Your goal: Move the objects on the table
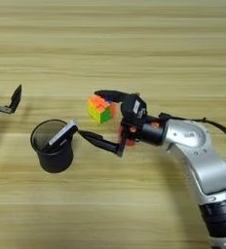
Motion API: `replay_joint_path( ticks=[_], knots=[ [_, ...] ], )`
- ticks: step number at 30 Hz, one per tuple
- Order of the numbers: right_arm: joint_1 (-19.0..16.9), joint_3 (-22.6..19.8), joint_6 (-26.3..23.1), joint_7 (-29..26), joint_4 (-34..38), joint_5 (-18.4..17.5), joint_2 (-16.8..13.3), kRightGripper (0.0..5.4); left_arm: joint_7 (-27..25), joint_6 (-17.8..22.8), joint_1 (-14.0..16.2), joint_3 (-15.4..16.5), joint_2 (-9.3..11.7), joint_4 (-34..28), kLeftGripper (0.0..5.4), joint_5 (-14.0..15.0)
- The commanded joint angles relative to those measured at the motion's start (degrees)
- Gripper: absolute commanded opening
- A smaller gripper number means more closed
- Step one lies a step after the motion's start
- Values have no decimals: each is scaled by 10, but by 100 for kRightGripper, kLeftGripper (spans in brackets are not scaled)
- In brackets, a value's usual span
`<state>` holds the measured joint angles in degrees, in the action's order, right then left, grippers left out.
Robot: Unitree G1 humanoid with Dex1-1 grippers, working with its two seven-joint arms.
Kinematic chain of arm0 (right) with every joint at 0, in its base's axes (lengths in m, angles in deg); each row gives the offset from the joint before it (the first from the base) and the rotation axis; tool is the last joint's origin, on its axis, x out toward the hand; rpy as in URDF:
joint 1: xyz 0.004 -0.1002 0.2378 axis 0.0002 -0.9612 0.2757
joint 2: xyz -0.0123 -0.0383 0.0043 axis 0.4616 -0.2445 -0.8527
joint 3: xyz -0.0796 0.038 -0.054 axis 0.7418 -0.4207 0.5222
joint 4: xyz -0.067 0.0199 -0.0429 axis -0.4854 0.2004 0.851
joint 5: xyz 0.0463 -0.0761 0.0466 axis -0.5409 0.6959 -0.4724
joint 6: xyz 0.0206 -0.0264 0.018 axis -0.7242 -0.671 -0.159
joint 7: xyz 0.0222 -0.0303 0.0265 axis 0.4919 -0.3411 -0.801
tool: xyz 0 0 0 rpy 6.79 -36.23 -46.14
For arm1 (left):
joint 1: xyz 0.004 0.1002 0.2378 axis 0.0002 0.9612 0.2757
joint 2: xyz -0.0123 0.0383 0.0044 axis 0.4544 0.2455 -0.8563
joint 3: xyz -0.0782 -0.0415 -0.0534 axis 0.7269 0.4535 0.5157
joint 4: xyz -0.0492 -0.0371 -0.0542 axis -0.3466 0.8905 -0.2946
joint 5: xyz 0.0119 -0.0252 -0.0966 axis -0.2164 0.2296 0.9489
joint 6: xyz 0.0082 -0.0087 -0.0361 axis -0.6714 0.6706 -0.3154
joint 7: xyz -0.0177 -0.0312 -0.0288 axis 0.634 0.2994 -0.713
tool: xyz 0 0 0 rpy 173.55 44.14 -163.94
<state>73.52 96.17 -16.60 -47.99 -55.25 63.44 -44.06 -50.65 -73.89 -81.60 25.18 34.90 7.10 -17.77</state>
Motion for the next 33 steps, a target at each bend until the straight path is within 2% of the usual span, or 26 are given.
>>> replay_joint_path(
  ticks=[1,8,11,14,33],
  knots=[
    [17,25,-7,-2,-11,6,15,538,3,-8,-4,-4,-2,1,540,-5],
    [57,66,8,-2,-98,32,58,538,4,-12,2,-5,-5,-3,540,-4],
    [64,72,11,-9,-120,32,71,538,5,-12,4,-5,-6,-6,540,-4],
    [64,76,16,-12,-128,36,77,514,5,-12,5,-5,-6,-8,540,-4],
    [65,76,28,-22,-143,45,85,275,9,-13,5,-6,-8,-7,540,-8]
  ],
)
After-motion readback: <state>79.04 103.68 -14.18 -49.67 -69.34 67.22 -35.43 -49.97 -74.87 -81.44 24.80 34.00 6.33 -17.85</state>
